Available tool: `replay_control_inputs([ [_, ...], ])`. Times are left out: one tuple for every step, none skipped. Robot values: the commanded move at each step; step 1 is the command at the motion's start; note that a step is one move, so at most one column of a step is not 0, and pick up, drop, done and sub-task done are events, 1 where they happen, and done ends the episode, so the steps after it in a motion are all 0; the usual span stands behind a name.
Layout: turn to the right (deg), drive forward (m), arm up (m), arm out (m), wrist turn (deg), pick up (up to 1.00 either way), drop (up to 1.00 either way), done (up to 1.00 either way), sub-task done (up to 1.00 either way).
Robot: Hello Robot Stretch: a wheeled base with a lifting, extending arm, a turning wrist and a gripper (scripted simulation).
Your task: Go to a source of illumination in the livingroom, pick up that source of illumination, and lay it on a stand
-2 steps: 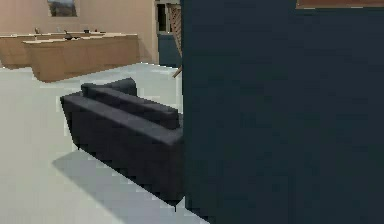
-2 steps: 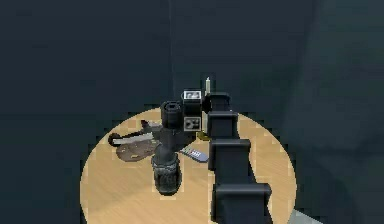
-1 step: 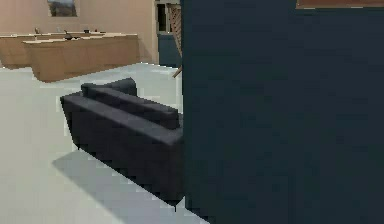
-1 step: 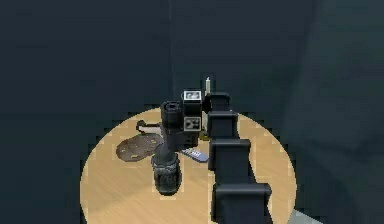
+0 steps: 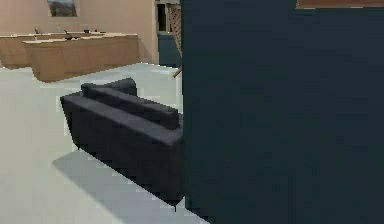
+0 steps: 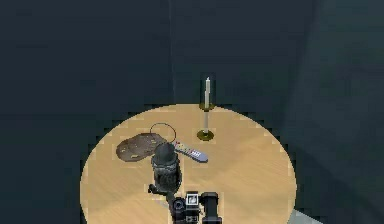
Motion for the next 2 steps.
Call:
replay_control_inputs([
  [0.0, 0.0, 0.0, 0.0, 0.0, 1.0, 0.0, 0.0, 0.0],
  [0.0, 0.0, 0.1, 0.0, 0.0, 0.0, 0.0, 0.0, 0.0],
])
